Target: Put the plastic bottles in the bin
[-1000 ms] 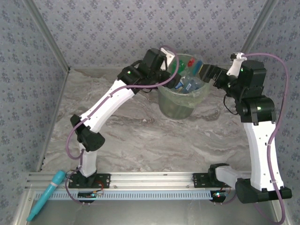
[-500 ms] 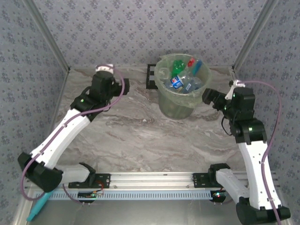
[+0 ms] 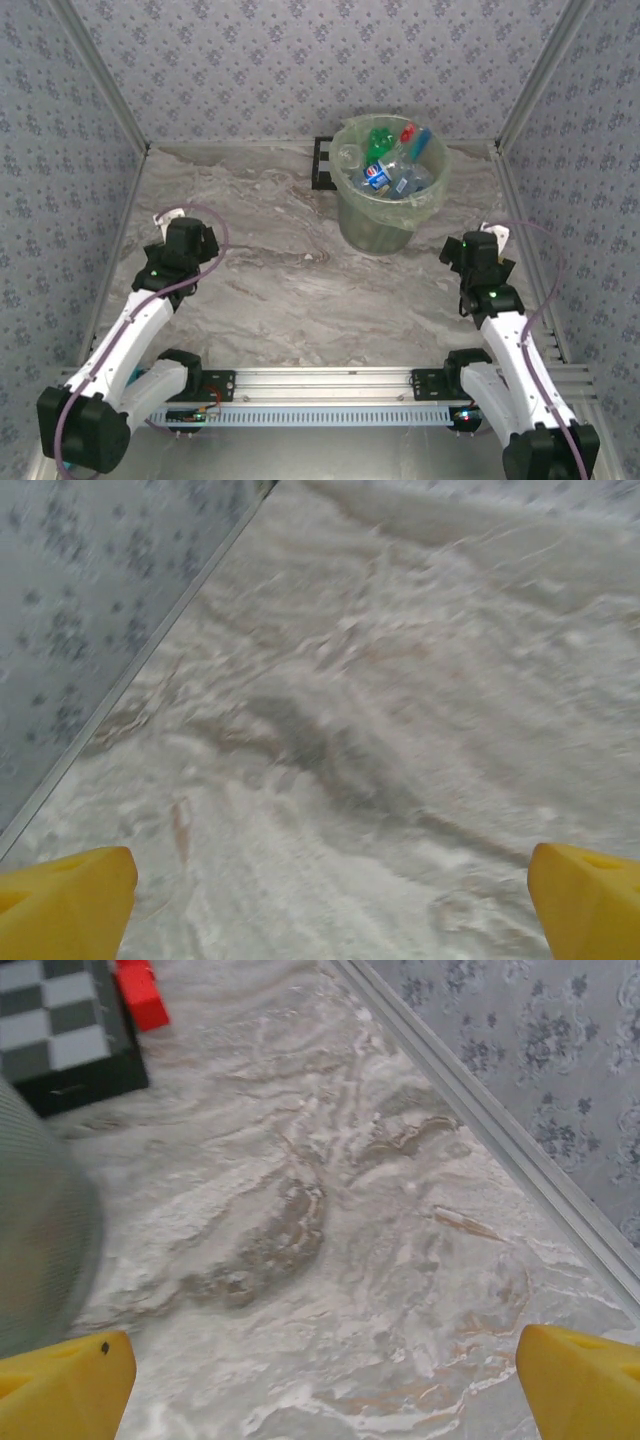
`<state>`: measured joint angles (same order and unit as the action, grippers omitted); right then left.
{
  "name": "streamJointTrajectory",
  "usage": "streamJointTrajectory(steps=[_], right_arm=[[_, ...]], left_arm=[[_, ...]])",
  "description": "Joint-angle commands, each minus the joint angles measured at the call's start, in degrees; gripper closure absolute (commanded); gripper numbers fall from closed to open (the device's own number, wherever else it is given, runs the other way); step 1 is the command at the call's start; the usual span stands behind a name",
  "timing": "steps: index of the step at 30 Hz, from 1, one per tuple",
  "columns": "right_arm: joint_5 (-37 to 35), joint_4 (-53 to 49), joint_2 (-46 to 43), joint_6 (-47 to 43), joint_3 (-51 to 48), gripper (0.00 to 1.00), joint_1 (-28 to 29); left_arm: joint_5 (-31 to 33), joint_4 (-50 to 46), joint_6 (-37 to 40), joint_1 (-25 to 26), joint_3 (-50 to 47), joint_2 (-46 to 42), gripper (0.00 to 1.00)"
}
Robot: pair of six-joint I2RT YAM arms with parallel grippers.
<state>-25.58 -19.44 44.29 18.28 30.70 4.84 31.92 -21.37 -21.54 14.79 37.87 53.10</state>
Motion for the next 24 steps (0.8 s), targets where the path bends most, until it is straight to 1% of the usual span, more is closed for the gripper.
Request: streamJointTrajectory(steps=[1, 4, 5, 6, 7, 9, 12, 14, 15, 17, 18, 19, 20, 21, 22, 23, 24], right_arm=[[-5.82, 19.08, 4.57, -3.70, -5.56, 0.01, -0.18], [-7.10, 29.63, 12.75, -4.95, -8.78, 0.00, -0.17], [-7.65, 33.49, 15.83, -6.04, -9.27, 0.00, -0.18], [-7.77, 35.91, 18.43, -6.82, -9.19, 0.00, -0.11], [-7.28, 37.77, 20.88, -7.44, -8.75, 0.00, -0.02], [-5.52, 42.70, 25.10, -8.82, -8.63, 0.00, -0.01], [-4.00, 53.83, 31.51, -13.57, -8.90, 0.00, -0.43], [-1.75, 56.77, 34.44, -14.25, -8.03, 0.00, -1.10], [0.19, 59.14, 35.92, -13.78, -8.10, 0.00, -1.84], [5.11, 63.03, 39.53, -14.39, -8.31, 0.01, -3.35], [5.50, 65.76, 40.66, -17.28, -8.24, 0.00, -3.38], [6.83, 63.98, 40.46, -17.18, -7.58, 0.00, -3.32], [8.34, 63.32, 40.38, -16.14, -7.63, 0.00, -3.33], [9.64, 66.27, 40.80, -18.16, -8.72, 0.00, -3.26], [12.02, 68.64, 41.24, -18.83, -10.16, 0.00, -3.34], [12.56, 71.84, 42.43, -18.64, -11.57, 0.01, -3.49], [12.35, 79.11, 44.69, -19.29, -13.41, 0.00, -3.54]], left_arm=[[2.23, 11.69, 2.52, -1.76, -4.38, 2.06, 0.00], [1.62, 22.02, 3.69, -4.46, -8.74, 6.23, 0.00], [-1.94, 20.64, 4.30, -6.35, -6.89, 8.04, 0.00], [-2.55, 21.26, 5.09, -7.10, -5.73, 10.30, 0.00], [-1.95, 22.70, 5.95, -7.36, -4.67, 13.05, 0.00], [-3.46, 28.31, 9.82, -7.76, -4.18, 18.18, 0.00], [-4.57, 36.49, 13.36, -8.36, -3.86, 26.22, 0.00], [-5.52, 43.12, 15.39, -8.45, -3.97, 30.86, 0.00], [-6.40, 42.74, 15.92, -8.60, -2.92, 32.24, 0.00], [-9.15, 44.74, 19.86, -8.77, -1.40, 34.56, 0.00], [-8.80, 47.05, 20.61, -8.91, -1.54, 35.43, 0.00], [-9.08, 50.20, 20.55, -9.38, -2.68, 36.15, 0.00], [-10.74, 51.11, 20.06, -10.30, -3.21, 36.45, 0.00], [-12.54, 50.02, 19.46, -11.01, -3.27, 35.76, 0.00], [-14.25, 52.45, 19.61, -11.51, -4.75, 35.23, 0.00], [-15.82, 54.18, 19.69, -11.87, -6.20, 34.48, 0.00], [-17.38, 57.42, 19.77, -12.18, -8.23, 33.77, 0.00]])
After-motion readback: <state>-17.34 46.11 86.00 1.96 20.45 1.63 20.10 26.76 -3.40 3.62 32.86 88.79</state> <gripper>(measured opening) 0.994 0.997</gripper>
